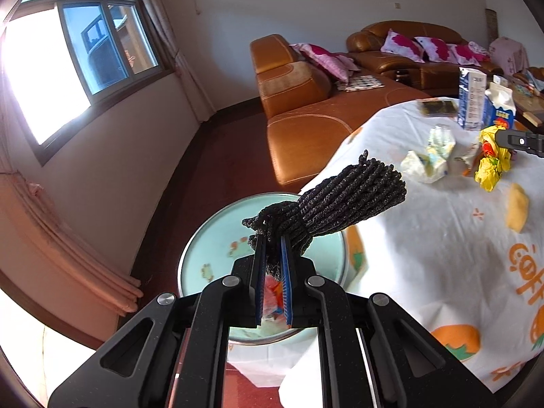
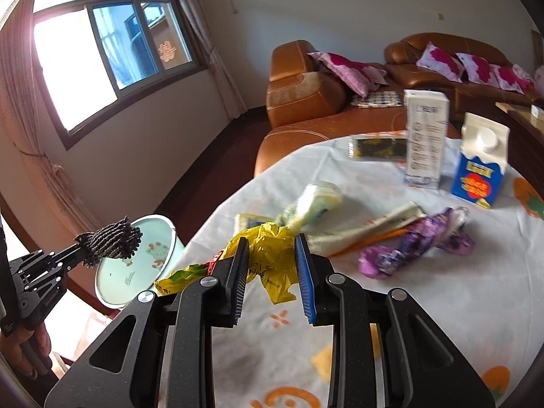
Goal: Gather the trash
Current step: 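Carry the yellow wrapper and black mesh net over the teal bin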
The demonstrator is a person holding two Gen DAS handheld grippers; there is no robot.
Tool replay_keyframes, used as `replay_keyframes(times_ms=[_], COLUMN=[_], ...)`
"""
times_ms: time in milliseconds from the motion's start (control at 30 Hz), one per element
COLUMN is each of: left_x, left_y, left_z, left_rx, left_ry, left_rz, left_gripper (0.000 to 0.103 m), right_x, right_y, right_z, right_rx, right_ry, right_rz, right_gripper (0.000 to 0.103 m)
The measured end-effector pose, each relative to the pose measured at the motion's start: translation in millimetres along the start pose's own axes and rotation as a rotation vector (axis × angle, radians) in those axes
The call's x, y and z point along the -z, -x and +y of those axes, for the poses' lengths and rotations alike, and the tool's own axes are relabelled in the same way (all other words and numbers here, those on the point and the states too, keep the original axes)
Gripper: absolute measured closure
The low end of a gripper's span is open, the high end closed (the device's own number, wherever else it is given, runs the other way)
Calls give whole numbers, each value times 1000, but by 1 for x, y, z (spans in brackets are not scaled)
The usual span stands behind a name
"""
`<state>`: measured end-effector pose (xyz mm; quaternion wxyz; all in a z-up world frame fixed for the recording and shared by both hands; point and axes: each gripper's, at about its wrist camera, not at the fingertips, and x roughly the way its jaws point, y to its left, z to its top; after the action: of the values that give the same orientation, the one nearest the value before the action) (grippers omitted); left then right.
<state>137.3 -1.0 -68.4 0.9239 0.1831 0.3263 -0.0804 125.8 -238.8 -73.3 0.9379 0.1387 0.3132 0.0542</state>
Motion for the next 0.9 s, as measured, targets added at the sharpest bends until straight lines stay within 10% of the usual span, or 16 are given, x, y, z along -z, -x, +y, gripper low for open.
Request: replay_keyframes(times_ms=[900], left_x=[22], left_y=[-16], left_z=[53], left_rx=[-106], left_ry=[59], left_rz=[46], left_gripper=[95], right_x=[-18], right_y=[-48], right_z=[64], right_rx=[-43], right_ry=[88], right_rz=[22], right_gripper=[75])
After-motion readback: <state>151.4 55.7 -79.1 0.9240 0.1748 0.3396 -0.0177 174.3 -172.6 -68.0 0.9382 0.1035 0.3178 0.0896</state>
